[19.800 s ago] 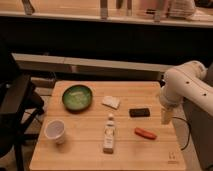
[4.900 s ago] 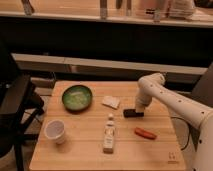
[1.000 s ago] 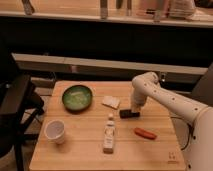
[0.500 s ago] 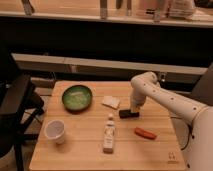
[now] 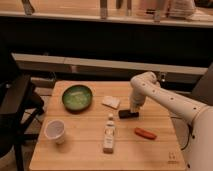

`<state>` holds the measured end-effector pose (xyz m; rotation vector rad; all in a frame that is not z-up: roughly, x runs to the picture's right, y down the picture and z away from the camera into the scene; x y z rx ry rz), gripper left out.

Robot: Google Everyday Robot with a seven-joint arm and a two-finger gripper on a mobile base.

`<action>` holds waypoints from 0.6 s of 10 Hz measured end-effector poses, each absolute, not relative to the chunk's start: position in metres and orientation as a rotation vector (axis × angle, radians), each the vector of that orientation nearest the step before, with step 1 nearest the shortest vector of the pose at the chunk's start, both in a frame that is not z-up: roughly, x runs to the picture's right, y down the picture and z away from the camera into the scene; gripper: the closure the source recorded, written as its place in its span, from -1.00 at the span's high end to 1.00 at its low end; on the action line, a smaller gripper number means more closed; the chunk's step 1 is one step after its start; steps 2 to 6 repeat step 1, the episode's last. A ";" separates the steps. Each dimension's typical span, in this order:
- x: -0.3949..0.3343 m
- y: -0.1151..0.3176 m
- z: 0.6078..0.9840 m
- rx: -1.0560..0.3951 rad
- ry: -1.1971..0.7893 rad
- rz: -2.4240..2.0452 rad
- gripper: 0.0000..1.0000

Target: Push the eraser across the table

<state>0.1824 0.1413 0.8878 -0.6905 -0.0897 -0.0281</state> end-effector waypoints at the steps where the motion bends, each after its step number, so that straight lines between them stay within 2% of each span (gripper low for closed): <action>1: 0.182 0.141 0.887 -0.690 -0.091 -0.028 -0.99; 6: 0.182 0.141 0.887 -0.690 -0.091 -0.028 -0.99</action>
